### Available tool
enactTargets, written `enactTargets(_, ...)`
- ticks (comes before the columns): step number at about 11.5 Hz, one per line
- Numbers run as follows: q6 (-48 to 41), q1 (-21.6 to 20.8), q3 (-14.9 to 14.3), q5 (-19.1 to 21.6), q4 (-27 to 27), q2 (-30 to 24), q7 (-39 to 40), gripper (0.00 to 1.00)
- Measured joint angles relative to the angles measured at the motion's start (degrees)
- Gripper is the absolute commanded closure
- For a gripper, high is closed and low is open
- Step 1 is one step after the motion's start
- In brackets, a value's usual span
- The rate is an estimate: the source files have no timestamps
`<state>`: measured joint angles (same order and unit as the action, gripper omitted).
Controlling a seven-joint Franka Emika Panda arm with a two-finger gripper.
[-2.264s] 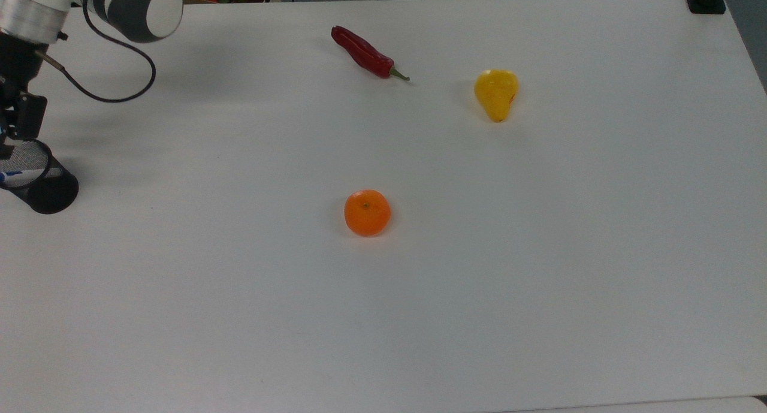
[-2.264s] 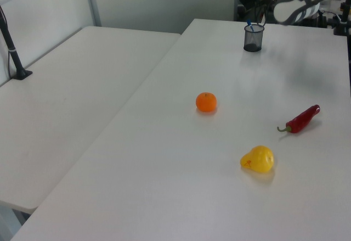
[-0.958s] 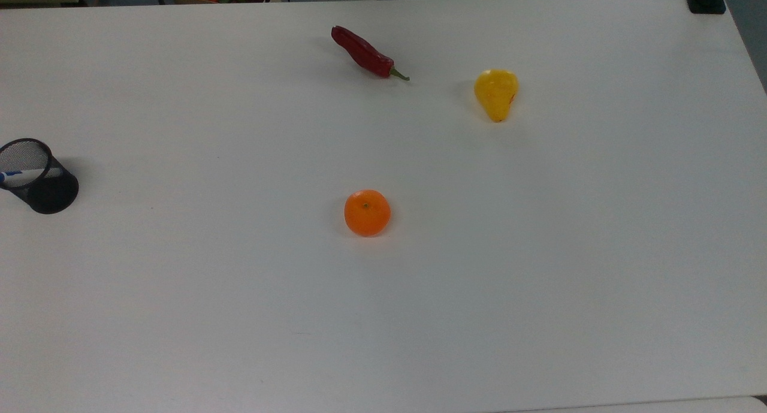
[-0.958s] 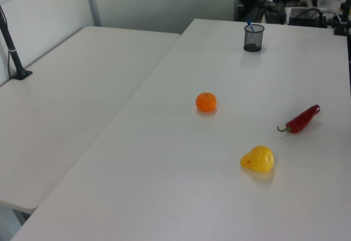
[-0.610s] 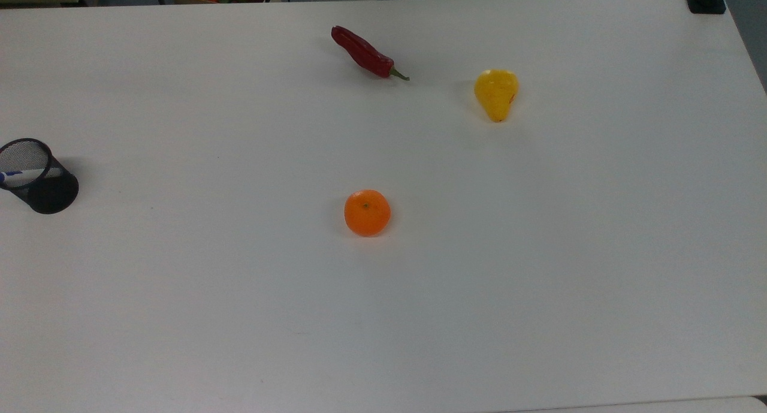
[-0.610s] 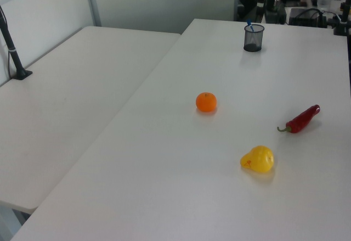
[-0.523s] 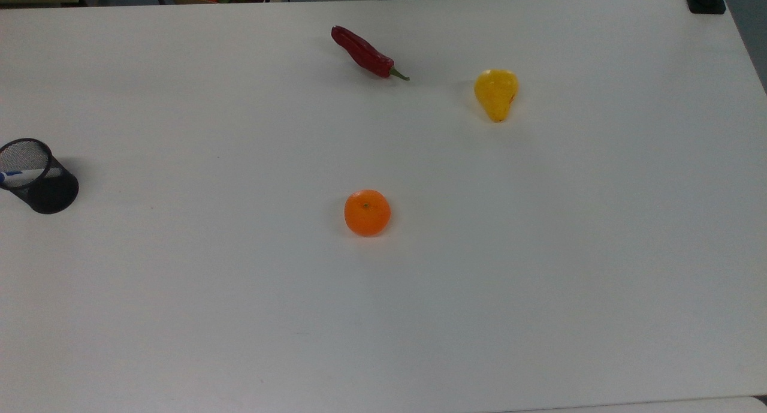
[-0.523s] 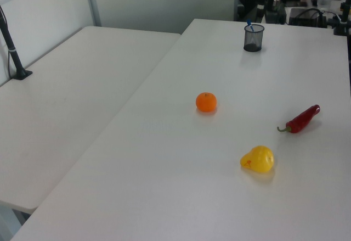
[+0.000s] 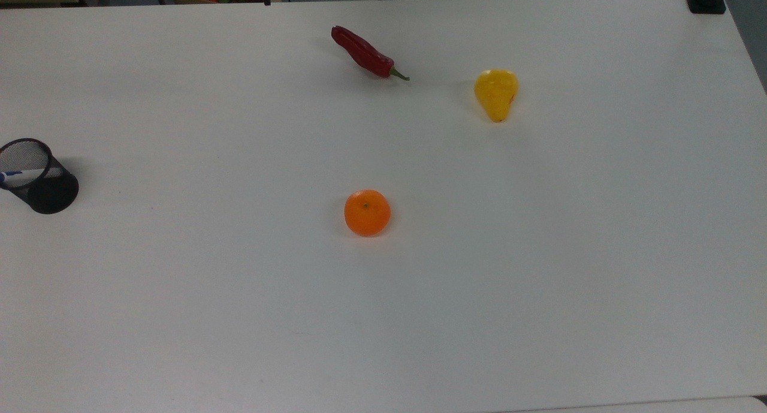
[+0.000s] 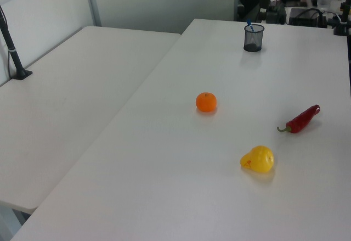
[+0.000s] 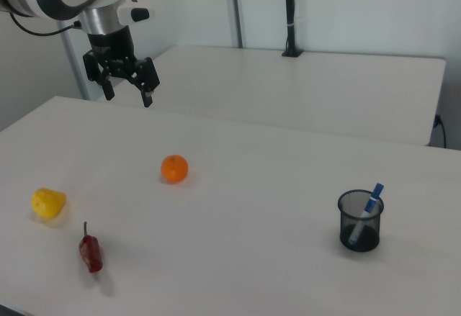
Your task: Place marker
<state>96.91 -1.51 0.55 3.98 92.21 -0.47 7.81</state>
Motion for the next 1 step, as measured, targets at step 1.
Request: enactTargets(1,0.00,-0.37,-0.11,0.00,0.00,0.00,0.00,0.00)
